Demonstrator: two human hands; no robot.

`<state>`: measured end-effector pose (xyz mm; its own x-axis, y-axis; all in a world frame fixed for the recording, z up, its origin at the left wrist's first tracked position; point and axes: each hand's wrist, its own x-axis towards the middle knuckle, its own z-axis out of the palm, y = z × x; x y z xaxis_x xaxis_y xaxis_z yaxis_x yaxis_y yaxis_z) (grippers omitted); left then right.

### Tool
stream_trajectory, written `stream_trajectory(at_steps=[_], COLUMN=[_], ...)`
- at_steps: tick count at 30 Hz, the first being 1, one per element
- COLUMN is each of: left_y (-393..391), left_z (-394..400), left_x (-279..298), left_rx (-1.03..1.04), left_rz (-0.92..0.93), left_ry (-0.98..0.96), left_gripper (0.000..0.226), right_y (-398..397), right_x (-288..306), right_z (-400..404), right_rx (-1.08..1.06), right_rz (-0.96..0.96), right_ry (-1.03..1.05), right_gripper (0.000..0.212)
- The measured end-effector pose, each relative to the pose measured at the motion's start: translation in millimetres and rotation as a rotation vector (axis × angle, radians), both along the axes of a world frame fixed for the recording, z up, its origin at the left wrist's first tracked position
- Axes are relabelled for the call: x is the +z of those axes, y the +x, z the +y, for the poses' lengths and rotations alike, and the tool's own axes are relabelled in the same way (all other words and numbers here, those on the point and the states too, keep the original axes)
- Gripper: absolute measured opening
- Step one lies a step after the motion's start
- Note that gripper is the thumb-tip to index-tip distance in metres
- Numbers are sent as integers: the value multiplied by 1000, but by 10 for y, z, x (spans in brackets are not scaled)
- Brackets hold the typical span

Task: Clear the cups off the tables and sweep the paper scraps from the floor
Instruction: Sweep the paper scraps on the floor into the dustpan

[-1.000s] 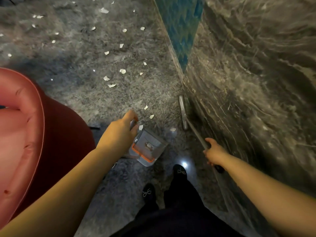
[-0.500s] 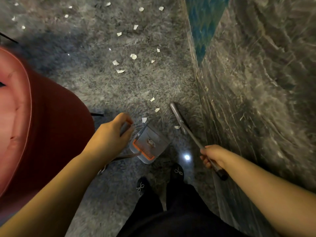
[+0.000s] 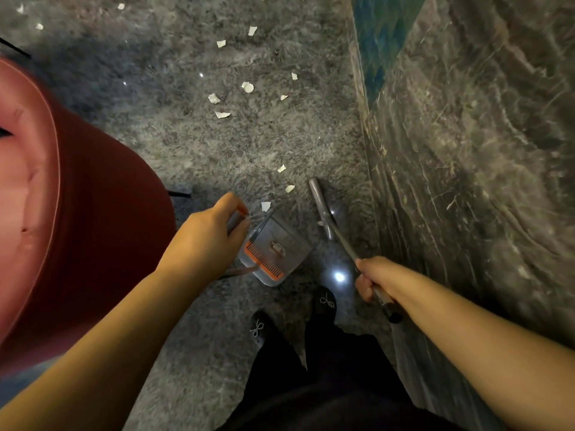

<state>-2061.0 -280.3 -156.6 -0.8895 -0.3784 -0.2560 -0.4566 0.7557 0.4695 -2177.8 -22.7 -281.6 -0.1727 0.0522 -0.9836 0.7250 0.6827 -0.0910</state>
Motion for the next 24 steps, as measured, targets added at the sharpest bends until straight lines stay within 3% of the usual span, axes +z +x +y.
stream_trajectory(at_steps=[4, 9, 15, 24], left_y=[74, 170, 204, 653], left_z=[-38, -69, -81, -350], left_x=[-19, -17, 30, 173], left_rx=[0, -9, -11, 60], left_rz=[-1, 7, 20, 69], left_ry=[4, 14, 19, -67], left_gripper=[11, 11, 11, 13], right_y=[188, 435, 615, 783], right_x=[83, 212, 458, 742], right_z=[-70, -101, -82, -304], right_rx=[-310, -398, -430, -183], right_rz=[-177, -322, -246, 25], right_ry=[-66, -104, -180, -265], right_gripper=[39, 45, 29, 9])
